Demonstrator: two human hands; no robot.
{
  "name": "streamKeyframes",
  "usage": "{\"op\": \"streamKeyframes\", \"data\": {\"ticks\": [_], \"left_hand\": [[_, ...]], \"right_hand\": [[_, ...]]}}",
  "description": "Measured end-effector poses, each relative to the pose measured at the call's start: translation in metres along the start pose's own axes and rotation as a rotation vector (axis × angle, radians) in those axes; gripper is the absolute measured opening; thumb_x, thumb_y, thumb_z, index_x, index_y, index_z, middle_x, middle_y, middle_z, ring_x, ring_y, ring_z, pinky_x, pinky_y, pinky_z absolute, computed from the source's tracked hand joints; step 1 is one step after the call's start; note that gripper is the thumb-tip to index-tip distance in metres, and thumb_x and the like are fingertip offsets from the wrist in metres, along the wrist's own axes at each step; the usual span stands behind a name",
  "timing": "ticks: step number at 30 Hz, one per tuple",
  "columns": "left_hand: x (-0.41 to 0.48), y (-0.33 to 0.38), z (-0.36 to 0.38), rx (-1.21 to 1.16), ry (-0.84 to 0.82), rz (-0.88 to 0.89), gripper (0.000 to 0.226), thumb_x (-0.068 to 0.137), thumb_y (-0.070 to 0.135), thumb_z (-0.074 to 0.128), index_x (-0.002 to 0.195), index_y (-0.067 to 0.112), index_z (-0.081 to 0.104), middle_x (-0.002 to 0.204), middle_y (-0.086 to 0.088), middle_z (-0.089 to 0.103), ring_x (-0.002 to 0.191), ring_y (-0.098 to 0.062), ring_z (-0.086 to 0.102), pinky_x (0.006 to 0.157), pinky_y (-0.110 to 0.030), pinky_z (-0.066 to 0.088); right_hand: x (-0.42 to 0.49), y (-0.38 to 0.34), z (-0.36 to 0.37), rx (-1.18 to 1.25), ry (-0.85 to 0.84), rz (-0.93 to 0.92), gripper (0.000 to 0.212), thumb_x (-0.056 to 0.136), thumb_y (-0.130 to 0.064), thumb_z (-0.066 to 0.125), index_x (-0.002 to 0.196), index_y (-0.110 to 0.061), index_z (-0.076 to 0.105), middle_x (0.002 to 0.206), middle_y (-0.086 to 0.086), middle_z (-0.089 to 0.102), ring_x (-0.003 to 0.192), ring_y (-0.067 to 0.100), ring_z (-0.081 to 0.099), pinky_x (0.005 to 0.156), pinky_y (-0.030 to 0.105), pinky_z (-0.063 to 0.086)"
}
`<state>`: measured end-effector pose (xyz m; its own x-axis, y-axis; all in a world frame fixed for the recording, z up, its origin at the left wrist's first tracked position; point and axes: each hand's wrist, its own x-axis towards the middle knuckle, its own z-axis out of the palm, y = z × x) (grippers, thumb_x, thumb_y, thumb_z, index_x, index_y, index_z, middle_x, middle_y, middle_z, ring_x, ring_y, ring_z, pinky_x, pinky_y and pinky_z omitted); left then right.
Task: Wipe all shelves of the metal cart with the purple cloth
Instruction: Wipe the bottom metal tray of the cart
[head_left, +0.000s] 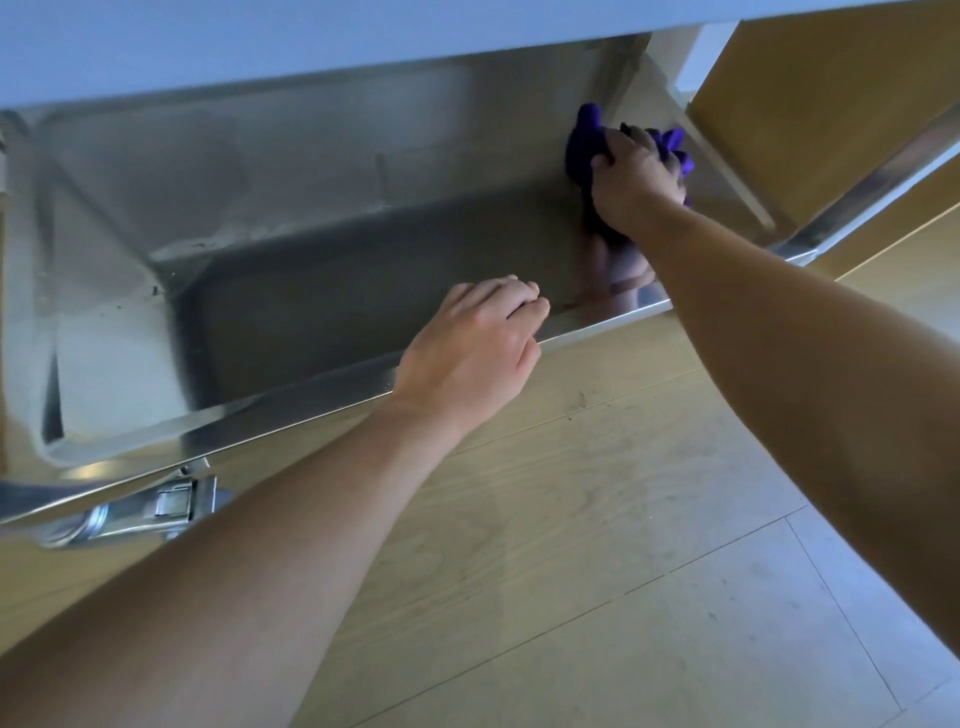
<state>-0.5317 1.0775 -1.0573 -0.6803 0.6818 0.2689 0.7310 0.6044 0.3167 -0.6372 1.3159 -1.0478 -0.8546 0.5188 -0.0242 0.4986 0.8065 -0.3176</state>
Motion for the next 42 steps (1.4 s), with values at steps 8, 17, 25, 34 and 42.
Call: {"op": "streamKeyframes", "data": {"ticks": [8, 17, 25, 34, 42], "left_hand": [[0.001, 0.004, -0.006, 0.032, -0.043, 0.004, 0.028, 0.090, 0.009, 0.043, 0.110, 0.007, 0.063, 0.123, -0.007, 0.062, 0.118, -0.027, 0.056, 0.097, -0.041, 0.041], [0.005, -0.001, 0.006, -0.064, 0.025, -0.050, 0.030, 0.089, 0.010, 0.051, 0.111, 0.012, 0.070, 0.123, -0.002, 0.064, 0.115, -0.023, 0.058, 0.097, -0.039, 0.045], [0.022, -0.008, 0.021, -0.081, 0.125, -0.383, 0.039, 0.095, 0.019, 0.042, 0.131, 0.022, 0.057, 0.147, 0.000, 0.044, 0.143, -0.019, 0.030, 0.119, -0.052, 0.013], [0.027, -0.004, 0.012, 0.209, 0.019, -0.316, 0.029, 0.091, 0.026, 0.044, 0.115, 0.023, 0.061, 0.127, -0.003, 0.057, 0.123, -0.026, 0.051, 0.099, -0.054, 0.040], [0.036, -0.009, 0.002, 0.238, -0.011, -0.267, 0.035, 0.087, 0.033, 0.035, 0.103, 0.027, 0.066, 0.107, 0.005, 0.062, 0.095, -0.021, 0.056, 0.078, -0.040, 0.043]], "right_hand": [[-0.047, -0.114, 0.033, -0.020, -0.294, -0.724, 0.045, 0.100, -0.037, 0.038, 0.145, -0.039, 0.039, 0.159, -0.008, 0.027, 0.145, 0.029, 0.024, 0.118, 0.046, 0.021], [0.014, -0.024, 0.012, 0.024, -0.060, -0.373, 0.044, 0.102, -0.032, 0.037, 0.146, -0.028, 0.041, 0.159, 0.001, 0.029, 0.145, 0.027, 0.026, 0.119, 0.038, 0.021], [0.037, -0.016, 0.012, 0.013, 0.039, -0.132, 0.039, 0.098, -0.035, 0.036, 0.134, -0.032, 0.050, 0.147, 0.002, 0.042, 0.132, 0.039, 0.039, 0.110, 0.047, 0.033], [0.044, -0.049, 0.036, 0.065, -0.032, -0.527, 0.043, 0.099, -0.038, 0.037, 0.142, -0.037, 0.044, 0.155, -0.008, 0.036, 0.139, 0.027, 0.037, 0.114, 0.043, 0.031], [0.102, 0.023, 0.007, 0.036, 0.072, 0.038, 0.044, 0.098, -0.039, 0.032, 0.142, -0.039, 0.036, 0.156, -0.002, 0.029, 0.140, 0.041, 0.025, 0.112, 0.054, 0.021]]}}
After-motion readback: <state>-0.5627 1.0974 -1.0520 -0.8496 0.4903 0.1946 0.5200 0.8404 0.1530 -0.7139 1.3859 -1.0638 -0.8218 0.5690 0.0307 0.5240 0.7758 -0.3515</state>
